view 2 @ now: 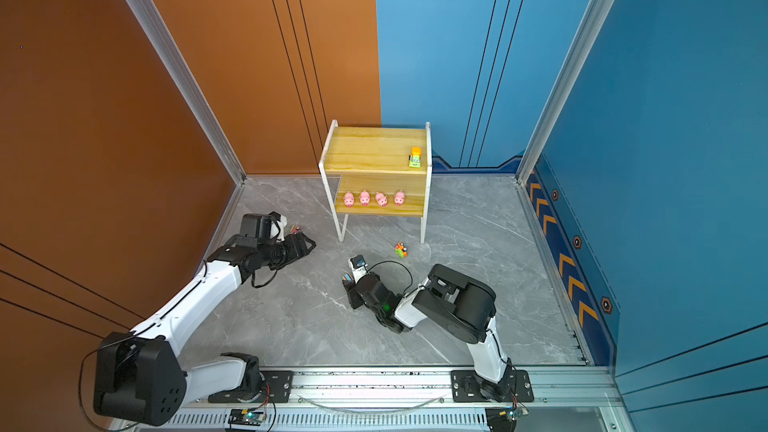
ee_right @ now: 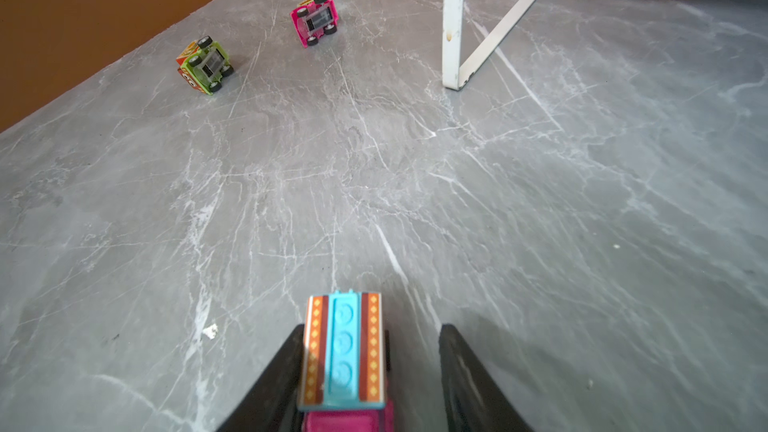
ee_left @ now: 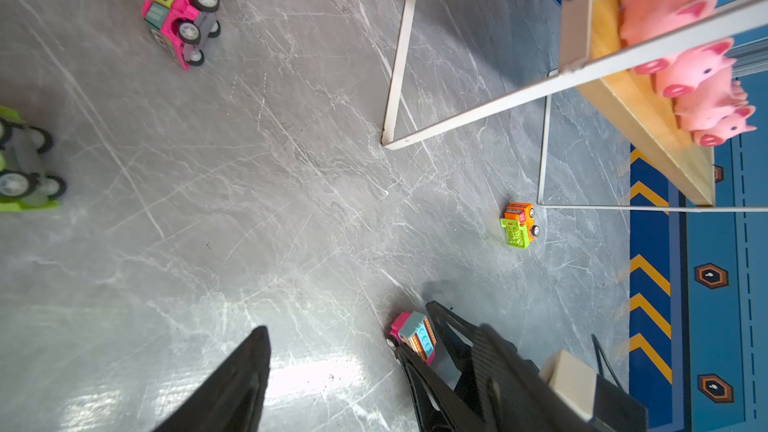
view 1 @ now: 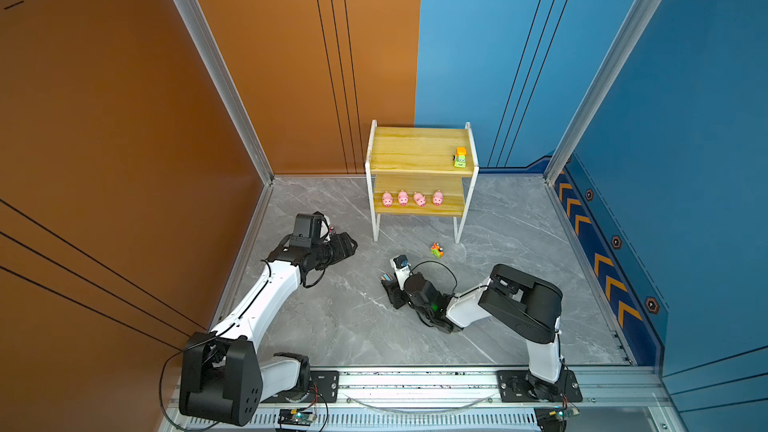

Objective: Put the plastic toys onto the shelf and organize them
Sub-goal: 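Lower the right gripper onto the pink-cyan bus and close on it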

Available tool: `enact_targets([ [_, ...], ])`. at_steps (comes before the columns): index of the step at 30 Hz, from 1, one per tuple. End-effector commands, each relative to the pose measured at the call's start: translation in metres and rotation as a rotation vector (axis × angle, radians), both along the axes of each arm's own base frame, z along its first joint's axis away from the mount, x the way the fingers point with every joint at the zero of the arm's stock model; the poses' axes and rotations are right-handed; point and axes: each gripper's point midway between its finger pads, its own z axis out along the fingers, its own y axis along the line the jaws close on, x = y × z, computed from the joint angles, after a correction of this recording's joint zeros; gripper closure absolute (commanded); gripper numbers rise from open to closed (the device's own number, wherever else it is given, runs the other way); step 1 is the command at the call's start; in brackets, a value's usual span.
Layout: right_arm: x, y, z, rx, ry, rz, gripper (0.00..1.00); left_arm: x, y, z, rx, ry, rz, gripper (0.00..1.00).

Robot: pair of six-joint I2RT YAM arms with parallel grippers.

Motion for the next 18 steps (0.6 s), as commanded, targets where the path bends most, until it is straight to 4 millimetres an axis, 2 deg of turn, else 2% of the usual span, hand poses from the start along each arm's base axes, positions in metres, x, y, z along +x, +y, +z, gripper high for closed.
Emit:
enact_targets([
  [1,-0.003,-0.01,-0.021,-0.1,0.009,-0.005,0.54,-0.005,-0.007,0.002,-0.026,-0.003,-0.019,0.22],
  [5,-0.008,-0.003,-0.021,-0.103,0.011,0.028,0.58,-0.006,-0.007,0.003,-0.026,-0.006,-0.021,0.22],
  [11,-0.01,0.002,-0.019,-0.103,-0.003,0.042,0.71,-0.006,-0.007,0.003,-0.024,-0.006,-0.021,0.22],
  [18,-0.011,0.001,0.015,-0.064,-0.058,0.03,0.82,-0.005,-0.006,0.002,-0.017,-0.007,-0.019,0.22],
])
